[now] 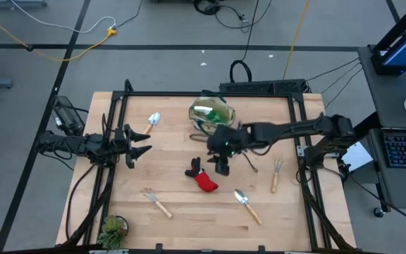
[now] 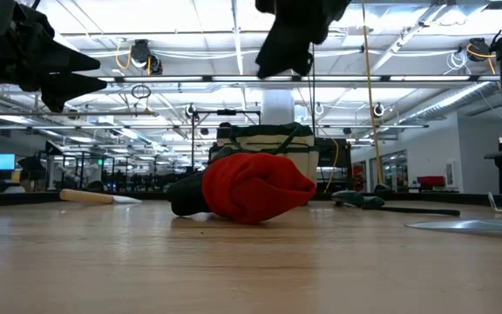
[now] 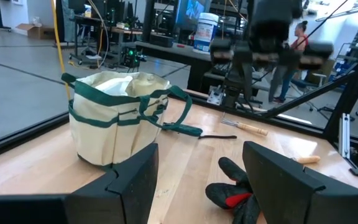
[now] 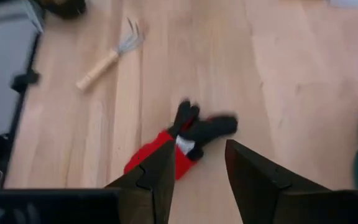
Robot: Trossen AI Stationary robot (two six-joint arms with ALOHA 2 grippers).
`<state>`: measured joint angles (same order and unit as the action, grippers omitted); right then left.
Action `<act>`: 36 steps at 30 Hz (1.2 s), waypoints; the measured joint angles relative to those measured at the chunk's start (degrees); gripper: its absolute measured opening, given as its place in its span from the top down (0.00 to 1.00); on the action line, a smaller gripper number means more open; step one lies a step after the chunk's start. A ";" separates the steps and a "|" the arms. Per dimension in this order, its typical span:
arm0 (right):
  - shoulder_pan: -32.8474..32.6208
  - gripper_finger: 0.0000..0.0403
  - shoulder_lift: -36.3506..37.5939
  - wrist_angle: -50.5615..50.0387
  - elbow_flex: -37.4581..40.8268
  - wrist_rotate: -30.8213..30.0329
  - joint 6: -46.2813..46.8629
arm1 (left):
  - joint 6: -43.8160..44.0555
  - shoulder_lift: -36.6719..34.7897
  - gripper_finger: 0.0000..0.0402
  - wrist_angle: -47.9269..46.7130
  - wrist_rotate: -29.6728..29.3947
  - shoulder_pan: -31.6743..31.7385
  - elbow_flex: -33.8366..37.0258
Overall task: Pick & Place Garden tools in Gardening bag
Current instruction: Put the red gloves into the green gardening bag
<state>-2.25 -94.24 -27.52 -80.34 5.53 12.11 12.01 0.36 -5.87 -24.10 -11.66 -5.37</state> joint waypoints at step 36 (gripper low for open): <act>-9.50 0.41 -6.83 6.31 -0.02 -13.26 33.68 | -0.26 0.00 0.40 -0.39 5.11 0.00 0.01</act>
<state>-11.75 -101.08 -21.21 -80.36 -7.73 45.79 11.75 0.36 -6.26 -18.99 -11.66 -5.35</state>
